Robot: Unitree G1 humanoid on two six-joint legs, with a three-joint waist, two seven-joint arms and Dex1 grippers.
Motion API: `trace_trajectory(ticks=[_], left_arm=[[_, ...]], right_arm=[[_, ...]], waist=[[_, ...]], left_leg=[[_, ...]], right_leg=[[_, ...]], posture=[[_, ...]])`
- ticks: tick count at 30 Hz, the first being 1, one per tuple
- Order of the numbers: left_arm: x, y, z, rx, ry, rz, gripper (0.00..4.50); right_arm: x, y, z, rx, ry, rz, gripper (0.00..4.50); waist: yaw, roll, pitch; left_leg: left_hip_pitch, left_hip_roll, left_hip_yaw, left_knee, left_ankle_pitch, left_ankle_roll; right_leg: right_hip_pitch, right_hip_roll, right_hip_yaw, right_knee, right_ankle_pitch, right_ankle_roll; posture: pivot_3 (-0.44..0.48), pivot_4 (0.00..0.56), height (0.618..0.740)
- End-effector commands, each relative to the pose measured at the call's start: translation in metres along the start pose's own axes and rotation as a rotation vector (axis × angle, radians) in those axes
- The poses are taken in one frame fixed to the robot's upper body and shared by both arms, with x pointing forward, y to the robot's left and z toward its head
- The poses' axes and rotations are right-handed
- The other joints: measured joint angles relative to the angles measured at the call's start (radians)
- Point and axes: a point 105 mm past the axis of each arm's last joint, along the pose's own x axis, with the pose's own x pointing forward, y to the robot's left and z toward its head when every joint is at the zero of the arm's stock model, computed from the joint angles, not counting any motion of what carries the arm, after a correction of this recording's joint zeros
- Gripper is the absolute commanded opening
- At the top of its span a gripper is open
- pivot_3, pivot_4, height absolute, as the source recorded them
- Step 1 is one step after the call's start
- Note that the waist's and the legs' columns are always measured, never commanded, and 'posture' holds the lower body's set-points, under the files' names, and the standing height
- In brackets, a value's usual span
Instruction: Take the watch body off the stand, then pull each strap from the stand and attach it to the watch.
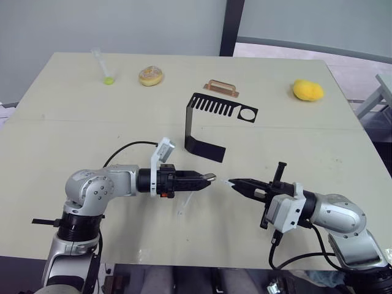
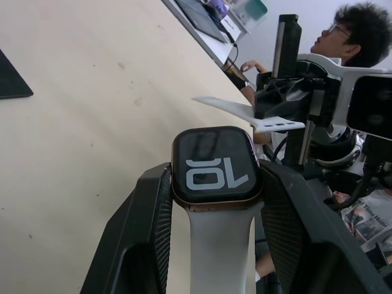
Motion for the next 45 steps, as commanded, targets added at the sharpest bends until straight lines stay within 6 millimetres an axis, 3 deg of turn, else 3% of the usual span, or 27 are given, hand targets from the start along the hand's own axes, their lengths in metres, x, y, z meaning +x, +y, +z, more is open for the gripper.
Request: trace_trajectory(ticks=[1, 45], left_arm=[[0.0029, -0.0077, 0.0046, 0.037, -0.003, -0.026, 1.57], [0.0051, -0.0057, -0.0002, 0.008, -0.012, -0.018, 1.57]], right_arm=[[-0.0010, -0.0073, 0.0038, -0.039, -0.024, -0.032, 0.00], [0.0036, -0.0045, 0.0087, -0.041, -0.036, -0.021, 0.00]], waist=[[-0.001, 0.000, 0.000], [0.000, 0.000, 0.000]], left_leg=[[0.000, 0.000, 0.000, 0.000, 0.000, 0.000], [0.000, 0.000, 0.000, 0.000, 0.000, 0.000]], right_leg=[[0.000, 0.000, 0.000, 0.000, 0.000, 0.000], [0.000, 0.000, 0.000, 0.000, 0.000, 0.000]], posture=[[0.000, 0.150, 0.740], [0.000, 0.150, 0.740]])
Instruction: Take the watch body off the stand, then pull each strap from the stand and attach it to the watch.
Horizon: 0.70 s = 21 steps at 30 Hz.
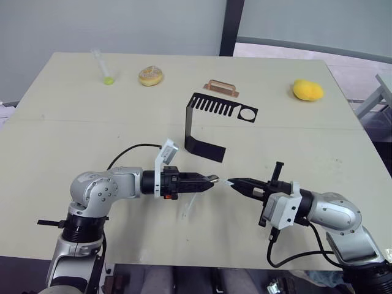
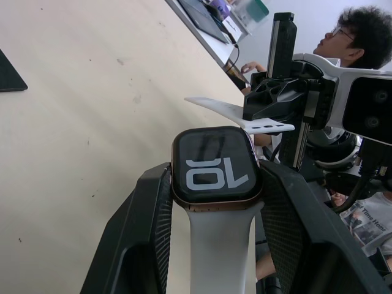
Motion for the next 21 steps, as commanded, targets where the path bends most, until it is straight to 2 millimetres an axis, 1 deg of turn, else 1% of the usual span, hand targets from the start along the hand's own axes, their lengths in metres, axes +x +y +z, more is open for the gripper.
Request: trace_trajectory(ticks=[1, 21], left_arm=[[-0.0010, -0.0072, 0.0032, 0.027, -0.006, -0.024, 1.57], [0.0010, -0.0080, 0.0032, 0.023, -0.011, -0.030, 1.57]], right_arm=[[0.0008, -0.0070, 0.0122, -0.044, -0.040, -0.035, 0.00], [0.0006, -0.0031, 0.0086, -0.035, -0.039, -0.031, 0.00]], waist=[[0.000, 0.000, 0.000], [0.000, 0.000, 0.000]], left_leg=[[0.000, 0.000, 0.000, 0.000, 0.000, 0.000], [0.000, 0.000, 0.000, 0.000, 0.000, 0.000]], right_leg=[[0.000, 0.000, 0.000, 0.000, 0.000, 0.000], [0.000, 0.000, 0.000, 0.000, 0.000, 0.000]], posture=[[0.000, 0.150, 0.740], [0.000, 0.150, 0.740]])
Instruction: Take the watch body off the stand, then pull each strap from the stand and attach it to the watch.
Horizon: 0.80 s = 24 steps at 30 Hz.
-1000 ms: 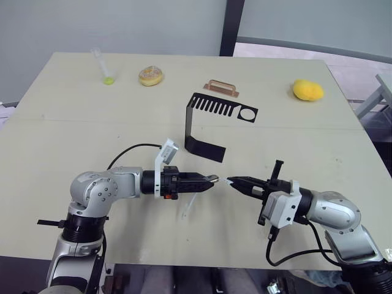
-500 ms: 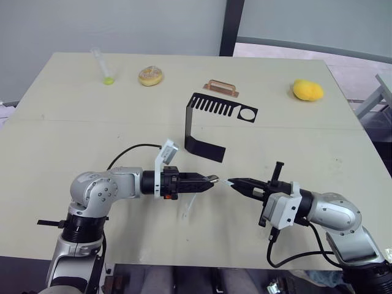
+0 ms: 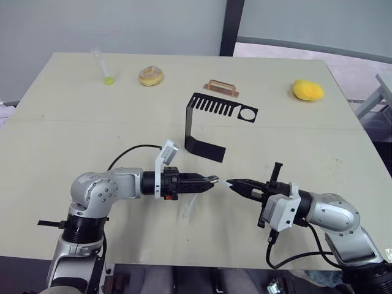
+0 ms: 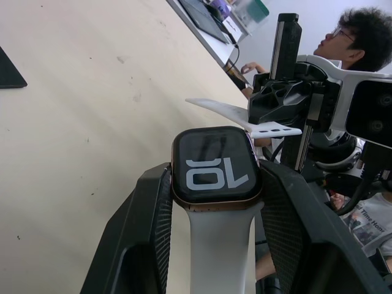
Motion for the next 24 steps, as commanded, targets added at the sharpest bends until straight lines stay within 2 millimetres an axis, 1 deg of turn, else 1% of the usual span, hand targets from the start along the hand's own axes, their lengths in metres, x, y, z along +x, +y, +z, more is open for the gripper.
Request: trace_trajectory(ticks=[1, 24], left_arm=[[0.0006, -0.0087, 0.0043, 0.029, -0.009, -0.032, 1.57], [0.0031, -0.0121, 0.0031, 0.039, -0.001, -0.051, 1.57]], right_arm=[[-0.0007, -0.0053, 0.0063, -0.027, -0.025, -0.032, 0.00], [0.0015, -0.0035, 0.0020, -0.026, -0.018, -0.034, 0.00]], waist=[[0.000, 0.000, 0.000], [0.000, 0.000, 0.000]], left_leg=[[0.000, 0.000, 0.000, 0.000, 0.000, 0.000], [0.000, 0.000, 0.000, 0.000, 0.000, 0.000]], right_leg=[[0.000, 0.000, 0.000, 0.000, 0.000, 0.000], [0.000, 0.000, 0.000, 0.000, 0.000, 0.000]], posture=[[0.000, 0.150, 0.740], [0.000, 0.150, 0.740]])
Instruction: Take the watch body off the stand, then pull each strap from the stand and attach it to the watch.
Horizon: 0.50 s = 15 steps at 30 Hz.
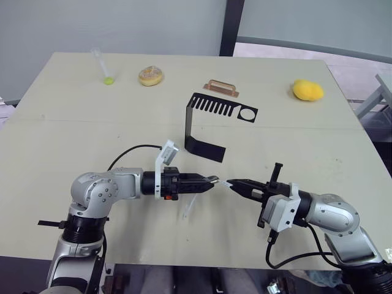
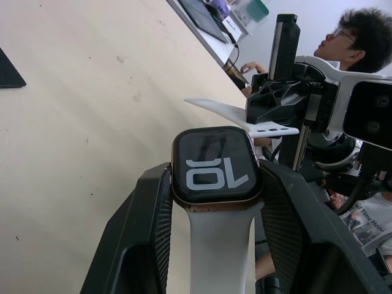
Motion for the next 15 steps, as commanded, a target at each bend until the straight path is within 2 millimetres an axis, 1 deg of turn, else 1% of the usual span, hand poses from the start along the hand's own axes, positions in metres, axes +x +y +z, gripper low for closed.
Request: trace_trajectory(ticks=[1, 15], left_arm=[[0.0031, -0.0119, 0.0034, 0.039, -0.003, -0.049, 1.57], [0.0029, -0.0112, 0.0025, 0.039, -0.002, -0.042, 1.57]], right_arm=[[0.0018, -0.0038, 0.0034, -0.017, -0.018, -0.027, 0.00], [0.0014, -0.0039, 0.0034, -0.018, -0.018, -0.029, 0.00]], waist=[[0.000, 0.000, 0.000], [0.000, 0.000, 0.000]], left_leg=[[0.000, 0.000, 0.000, 0.000, 0.000, 0.000], [0.000, 0.000, 0.000, 0.000, 0.000, 0.000]], right_leg=[[0.000, 0.000, 0.000, 0.000, 0.000, 0.000], [0.000, 0.000, 0.000, 0.000, 0.000, 0.000]], posture=[[0.000, 0.150, 0.740], [0.000, 0.150, 0.740]])
